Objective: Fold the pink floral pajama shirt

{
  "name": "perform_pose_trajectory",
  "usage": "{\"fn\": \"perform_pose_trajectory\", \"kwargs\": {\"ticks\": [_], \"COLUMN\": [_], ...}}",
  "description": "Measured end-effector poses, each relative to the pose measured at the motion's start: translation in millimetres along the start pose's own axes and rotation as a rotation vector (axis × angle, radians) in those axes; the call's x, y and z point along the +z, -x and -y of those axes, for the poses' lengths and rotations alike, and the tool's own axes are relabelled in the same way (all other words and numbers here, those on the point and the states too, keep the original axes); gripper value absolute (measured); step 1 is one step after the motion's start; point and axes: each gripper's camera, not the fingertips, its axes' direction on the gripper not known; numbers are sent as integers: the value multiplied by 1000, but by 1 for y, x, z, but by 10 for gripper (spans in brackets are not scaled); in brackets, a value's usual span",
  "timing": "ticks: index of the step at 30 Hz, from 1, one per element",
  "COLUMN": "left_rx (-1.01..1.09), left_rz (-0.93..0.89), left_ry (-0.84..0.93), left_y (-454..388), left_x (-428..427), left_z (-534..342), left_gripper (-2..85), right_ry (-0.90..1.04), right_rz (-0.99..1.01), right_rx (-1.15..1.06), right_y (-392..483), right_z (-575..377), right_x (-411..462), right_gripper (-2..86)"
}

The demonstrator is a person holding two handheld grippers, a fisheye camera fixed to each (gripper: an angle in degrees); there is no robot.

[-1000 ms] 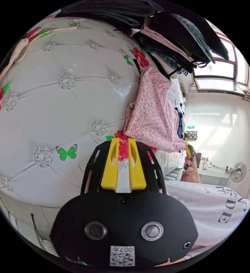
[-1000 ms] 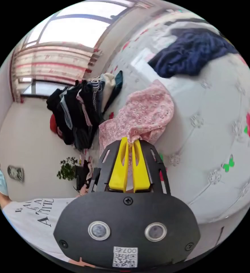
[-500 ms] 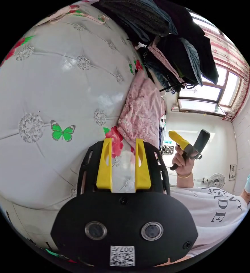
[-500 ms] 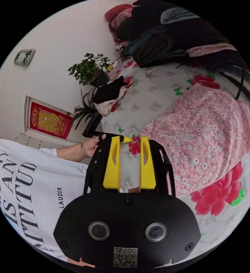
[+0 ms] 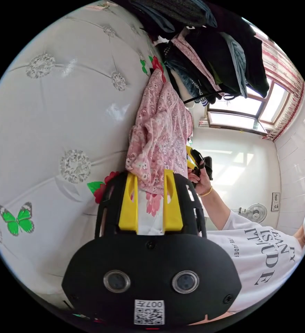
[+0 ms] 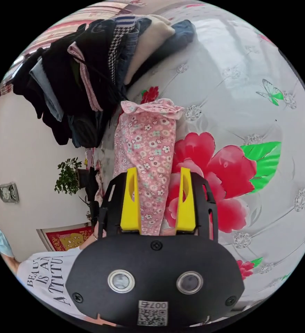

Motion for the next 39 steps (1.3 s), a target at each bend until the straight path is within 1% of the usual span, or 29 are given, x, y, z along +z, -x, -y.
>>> {"fn": "perform_pose_trajectory", "kwargs": {"ticks": [1,2,4,6,7,9,10,11,12,13,15,16,17,18,20,22,23,24,25,26,27,29,30,32,33,35,37,38,39], "left_rx": [3,11,42,70,82,127,136,171,220,244,341,362,398,435,484,504,465,378,319,175,31,-131,-175,-207,-225,-222,-148,-72,8], "left_rz": [-8,-41,-92,-158,-176,-240,-250,-257,-248,-238,-177,-158,-119,-75,1,89,162,258,314,415,489,533,534,544,568,614,673,727,783], "left_ry": [3,5,-5,-53,-76,-165,-187,-236,-291,-317,-419,-444,-494,-548,-635,-719,-761,-792,-806,-827,-806,-754,-741,-754,-753,-743,-684,-612,-537], "left_y": [-1,-2,-6,-12,-15,-23,-24,-30,-38,-42,-59,-63,-69,-75,-81,-76,-61,-37,-21,18,61,122,152,184,198,208,204,197,188], "left_x": [0,-4,-18,-53,-64,-118,-133,-166,-203,-221,-299,-318,-356,-392,-440,-474,-489,-495,-494,-485,-469,-433,-404,-360,-330,-288,-244,-210,-172], "left_z": [1,1,-1,-6,-7,-10,-11,-12,-15,-17,-31,-36,-48,-62,-87,-112,-124,-132,-135,-138,-140,-146,-155,-172,-179,-182,-168,-152,-135], "left_gripper": [27,13,2,-2,-2,-4,-4,-4,-4,-4,-4,-4,-3,-3,-1,3,8,17,24,39,55,72,76,77,75,72,71,71,71], "right_ry": [63,84,49,39,35,29,25,26,29,42,75,98,122,134,177,214,239,255,279,284,282,275,282,304,303,321,332,326,324], "right_rz": [66,115,117,167,228,318,372,417,434,465,511,538,566,579,618,618,587,564,509,438,397,190,132,-94,-156,-415,-570,-646,-679], "right_rx": [-3,19,18,19,7,-21,-53,-93,-115,-168,-252,-310,-369,-401,-527,-607,-643,-658,-690,-716,-727,-773,-773,-767,-756,-687,-594,-541,-516], "right_y": [-5,-9,-8,-4,5,27,48,74,89,122,177,216,257,279,364,422,452,463,479,483,481,450,436,365,343,253,190,156,142], "right_z": [1,0,-8,-15,-20,-26,-30,-32,-32,-33,-33,-33,-34,-36,-46,-57,-66,-70,-80,-91,-97,-120,-125,-147,-153,-180,-203,-219,-228], "right_x": [8,14,7,2,0,1,4,10,14,25,46,61,77,86,121,150,170,181,200,216,221,235,236,227,221,187,151,127,115], "right_gripper": [116,108,96,87,82,73,68,62,60,55,51,48,46,46,44,46,48,49,51,53,54,56,56,57,57,58,59,59,59]}}
